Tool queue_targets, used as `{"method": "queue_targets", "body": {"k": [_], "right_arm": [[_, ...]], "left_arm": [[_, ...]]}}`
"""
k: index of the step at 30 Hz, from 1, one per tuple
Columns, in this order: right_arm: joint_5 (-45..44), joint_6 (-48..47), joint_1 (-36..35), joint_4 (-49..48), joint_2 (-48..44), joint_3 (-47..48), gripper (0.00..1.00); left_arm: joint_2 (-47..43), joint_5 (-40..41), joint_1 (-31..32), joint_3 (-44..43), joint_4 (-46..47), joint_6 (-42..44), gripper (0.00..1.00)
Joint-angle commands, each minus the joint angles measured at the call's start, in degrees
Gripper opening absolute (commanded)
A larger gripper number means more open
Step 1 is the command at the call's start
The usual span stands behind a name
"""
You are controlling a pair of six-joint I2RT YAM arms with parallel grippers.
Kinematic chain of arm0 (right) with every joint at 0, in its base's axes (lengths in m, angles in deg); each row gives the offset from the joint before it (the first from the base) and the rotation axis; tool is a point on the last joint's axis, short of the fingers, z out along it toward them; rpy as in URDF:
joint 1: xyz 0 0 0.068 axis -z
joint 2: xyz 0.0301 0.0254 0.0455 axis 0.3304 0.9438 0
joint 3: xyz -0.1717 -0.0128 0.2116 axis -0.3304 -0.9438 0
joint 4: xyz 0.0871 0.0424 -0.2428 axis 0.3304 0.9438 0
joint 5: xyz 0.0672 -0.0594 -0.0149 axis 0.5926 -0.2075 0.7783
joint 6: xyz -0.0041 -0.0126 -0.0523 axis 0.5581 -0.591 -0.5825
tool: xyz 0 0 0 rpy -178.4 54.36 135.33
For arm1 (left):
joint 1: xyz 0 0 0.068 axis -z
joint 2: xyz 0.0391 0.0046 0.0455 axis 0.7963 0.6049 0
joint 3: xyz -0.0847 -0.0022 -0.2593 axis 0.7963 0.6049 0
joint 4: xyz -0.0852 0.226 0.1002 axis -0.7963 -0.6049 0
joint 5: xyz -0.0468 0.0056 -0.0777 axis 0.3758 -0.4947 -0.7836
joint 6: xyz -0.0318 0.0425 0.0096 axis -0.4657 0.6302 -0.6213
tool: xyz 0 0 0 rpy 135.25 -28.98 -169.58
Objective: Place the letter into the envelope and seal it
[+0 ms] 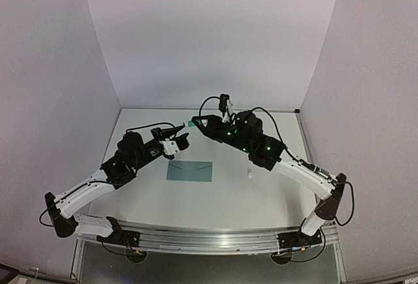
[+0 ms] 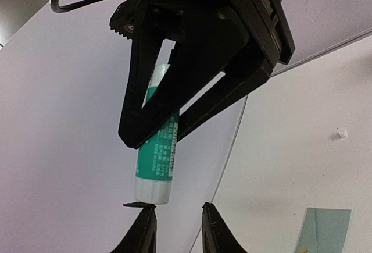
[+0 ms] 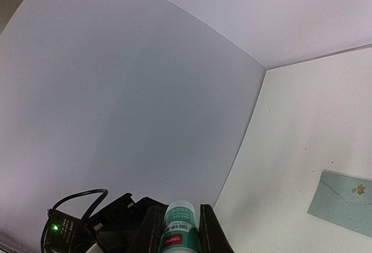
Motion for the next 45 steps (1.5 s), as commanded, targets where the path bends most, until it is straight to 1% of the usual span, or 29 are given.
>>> {"method": "queue_targets", "body": {"k": [1, 7, 14, 21, 26, 32, 35, 39, 45], "right_arm": [[3.50, -0.57, -0.77, -0.57, 0.16, 0.53, 0.00], [5.89, -1.19, -0.74, -0.57, -1.05, -1.29, 0.00], [8.51, -2.85, -0.59, -0.48, -3.22, -2.95, 0.00], [9.53, -2.43, -0.68, -0.49, -3.01, -3.06, 0.00], [9.11, -2.85, -0.62, -0.55, -3.48, -2.88, 0.00], [8.37, -3.61, -0.64, -0.53, -4.62, -3.19, 0.00], [8.30, -3.52, -0.63, -0.54, -4.60, -3.32, 0.00], [8.30, -3.43, -0.62, -0.52, -4.26, -3.12, 0.00], [8.94, -3.31, -0.65, -0.48, -3.46, -2.45, 0.00]], "left_arm": [[-1.42, -1.90, 0.28, -1.84, 4.07, 0.29, 0.28], [-2.20, -1.26, -0.69, -1.63, 5.10, -0.68, 0.29], [-3.29, -6.76, -1.57, -1.47, 3.21, -2.46, 0.33], [-3.25, -11.01, -1.57, -2.24, 1.40, -2.33, 0.32], [-3.39, -10.80, -1.57, -2.08, -0.52, -2.22, 0.28], [-3.43, -8.71, -1.57, -1.69, -2.07, -2.07, 0.28], [-3.54, -9.00, -1.57, -1.64, -2.09, -2.05, 0.27], [-3.56, -9.62, -1.57, -1.88, -3.40, -2.14, 0.23], [-3.58, -9.93, -1.57, -2.26, -3.48, -2.38, 0.09]]}}
